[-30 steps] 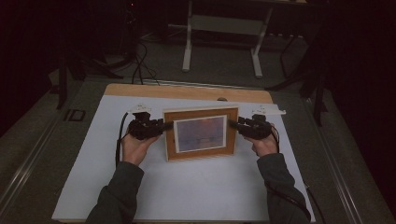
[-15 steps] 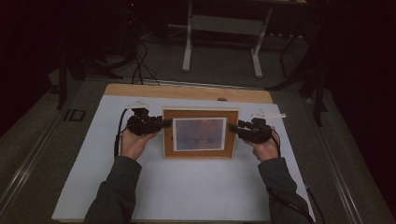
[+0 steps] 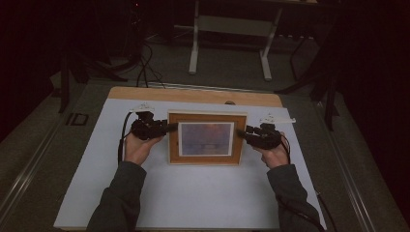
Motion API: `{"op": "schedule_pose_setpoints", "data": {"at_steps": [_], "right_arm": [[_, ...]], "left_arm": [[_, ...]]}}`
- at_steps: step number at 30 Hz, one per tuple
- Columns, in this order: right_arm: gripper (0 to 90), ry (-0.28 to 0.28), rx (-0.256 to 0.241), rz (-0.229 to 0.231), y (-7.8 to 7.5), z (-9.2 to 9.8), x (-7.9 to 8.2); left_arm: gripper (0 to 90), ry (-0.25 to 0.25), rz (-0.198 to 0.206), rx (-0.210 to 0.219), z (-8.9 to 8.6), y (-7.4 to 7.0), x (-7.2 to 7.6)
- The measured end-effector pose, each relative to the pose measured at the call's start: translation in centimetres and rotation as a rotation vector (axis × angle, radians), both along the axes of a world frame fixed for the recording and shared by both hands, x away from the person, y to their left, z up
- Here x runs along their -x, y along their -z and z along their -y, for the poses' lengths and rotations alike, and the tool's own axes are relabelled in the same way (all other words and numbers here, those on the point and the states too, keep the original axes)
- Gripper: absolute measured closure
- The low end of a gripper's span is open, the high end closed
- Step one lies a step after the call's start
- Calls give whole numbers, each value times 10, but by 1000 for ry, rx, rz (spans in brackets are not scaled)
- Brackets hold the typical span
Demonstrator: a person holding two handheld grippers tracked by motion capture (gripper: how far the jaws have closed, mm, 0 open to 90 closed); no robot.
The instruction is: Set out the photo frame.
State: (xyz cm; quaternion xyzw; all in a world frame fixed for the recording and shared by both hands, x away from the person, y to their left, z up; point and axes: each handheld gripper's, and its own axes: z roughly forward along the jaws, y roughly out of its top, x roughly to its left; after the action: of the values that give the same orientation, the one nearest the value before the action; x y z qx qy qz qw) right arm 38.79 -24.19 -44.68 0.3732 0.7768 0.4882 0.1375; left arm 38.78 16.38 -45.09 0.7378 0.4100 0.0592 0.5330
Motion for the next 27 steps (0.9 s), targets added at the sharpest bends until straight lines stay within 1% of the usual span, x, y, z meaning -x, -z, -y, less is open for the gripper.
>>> {"op": "schedule_pose_setpoints", "data": {"at_steps": [10, 16, 23, 27], "right_arm": [[612, -3, 4, 1, 0, -1, 0], [613, -7, -2, 0, 0, -3, 0], [612, -16, 4, 2, 0, -3, 0], [596, -26, 11, 2, 1, -3, 0]], "left_arm": [[643, -5, -4, 0, -2, 0, 0], [639, -10, -6, 2, -3, -1, 2], [631, -11, -16, 17, -4, -1, 1], [614, -15, -24, 20, -4, 0, 1]]}}
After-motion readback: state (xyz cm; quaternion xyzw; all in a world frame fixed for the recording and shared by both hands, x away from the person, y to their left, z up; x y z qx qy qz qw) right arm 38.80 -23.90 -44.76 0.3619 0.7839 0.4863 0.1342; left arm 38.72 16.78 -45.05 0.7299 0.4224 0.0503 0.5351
